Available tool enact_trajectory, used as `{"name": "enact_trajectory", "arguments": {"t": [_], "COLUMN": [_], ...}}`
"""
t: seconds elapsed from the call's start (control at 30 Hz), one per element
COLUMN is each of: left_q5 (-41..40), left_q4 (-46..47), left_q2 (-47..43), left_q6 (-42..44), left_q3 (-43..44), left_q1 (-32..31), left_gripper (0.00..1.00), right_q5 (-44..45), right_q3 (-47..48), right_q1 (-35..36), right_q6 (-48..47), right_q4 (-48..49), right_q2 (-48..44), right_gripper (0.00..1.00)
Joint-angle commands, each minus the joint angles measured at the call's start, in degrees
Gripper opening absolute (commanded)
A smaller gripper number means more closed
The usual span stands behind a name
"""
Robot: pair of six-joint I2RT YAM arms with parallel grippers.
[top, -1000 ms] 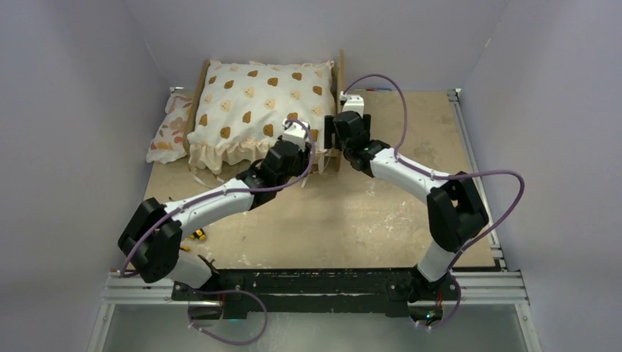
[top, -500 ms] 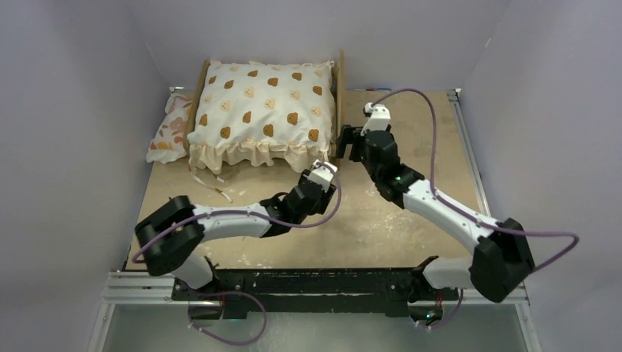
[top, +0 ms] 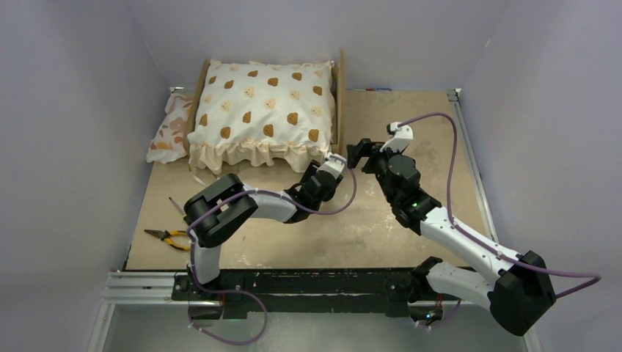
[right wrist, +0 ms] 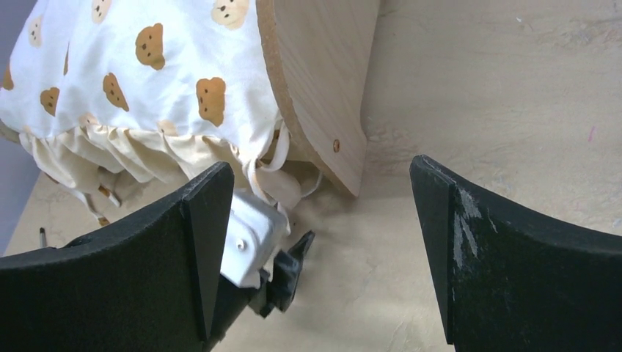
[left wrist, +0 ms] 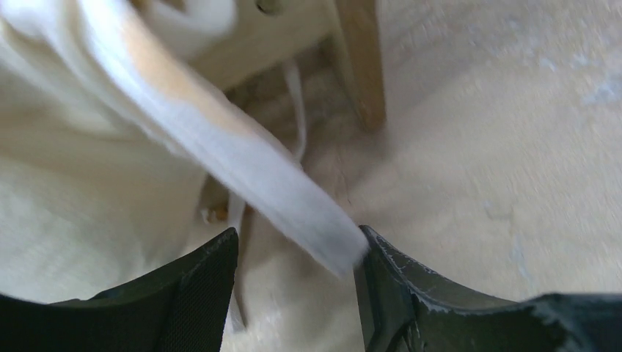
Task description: Set up the pet bed
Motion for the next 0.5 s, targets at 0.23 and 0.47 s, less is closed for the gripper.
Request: {"name": "enact_trajectory", "arguments": {"t": [0.23,0.47], "left_q5": [10.87,15.47], "left_q4": [5.17,4.01], "left_q2": [5.75,8.91], "left_q6": [-3.43,-7.38], "left_q3": [7.07,7.43], "left_q1": [7.47,9.08], "left_gripper": [0.54,0.44], "right_q5": [2.54,2.49], "right_q3": [-0.93,-1.01], "right_q1": [0.0,0.04], "right_q6": [0.98,1.11], "right_q4": [4.41,4.5], "right_q2": [-1.16,-1.14], "right_gripper": [0.91,0.91]}}
